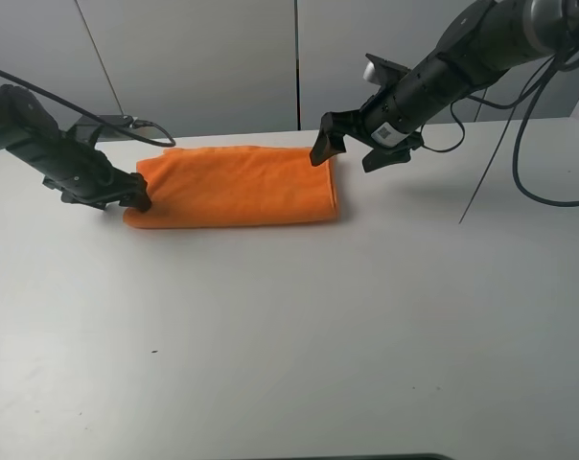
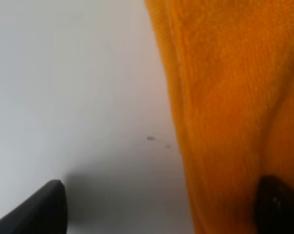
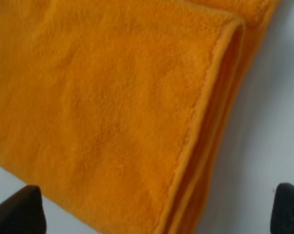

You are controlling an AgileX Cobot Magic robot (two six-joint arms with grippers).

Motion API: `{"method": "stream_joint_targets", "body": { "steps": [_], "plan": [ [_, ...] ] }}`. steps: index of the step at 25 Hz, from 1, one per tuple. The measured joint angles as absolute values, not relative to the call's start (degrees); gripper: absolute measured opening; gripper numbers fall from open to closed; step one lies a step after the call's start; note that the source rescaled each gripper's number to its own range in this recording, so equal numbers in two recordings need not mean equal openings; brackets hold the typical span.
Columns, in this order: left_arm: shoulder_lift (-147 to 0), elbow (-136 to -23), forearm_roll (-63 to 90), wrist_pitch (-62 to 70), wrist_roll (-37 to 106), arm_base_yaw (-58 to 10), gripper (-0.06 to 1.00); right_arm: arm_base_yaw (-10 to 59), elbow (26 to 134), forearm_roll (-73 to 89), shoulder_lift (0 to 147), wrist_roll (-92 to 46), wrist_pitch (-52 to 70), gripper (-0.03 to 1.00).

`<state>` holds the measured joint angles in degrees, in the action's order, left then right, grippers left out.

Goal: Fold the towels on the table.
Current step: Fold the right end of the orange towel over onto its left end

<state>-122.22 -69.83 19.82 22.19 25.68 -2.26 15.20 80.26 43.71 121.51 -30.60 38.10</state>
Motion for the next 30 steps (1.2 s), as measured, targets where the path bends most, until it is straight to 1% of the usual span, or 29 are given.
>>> {"method": "stream_joint_targets", "body": {
  "steps": [3,12,20,30],
  "plan": [
    [-122.22,-69.97,19.3,23.67,25.68,-3.63,0.99,15.2,80.26,42.43,121.55,-30.6,37.73,1.0],
    [-122.12,-70.22,17.79,25.94,25.68,-4.0,0.99,15.2,81.83,43.32,126.82,-29.54,36.13,1.0],
    [-122.02,-70.43,17.79,27.23,25.68,-4.0,0.99,15.2,82.15,50.9,129.42,-29.83,36.05,1.0],
    [-122.02,-70.43,17.79,28.02,25.68,-4.0,0.99,15.42,82.35,62.08,129.93,-36.14,38.56,1.0]
  ]
}}
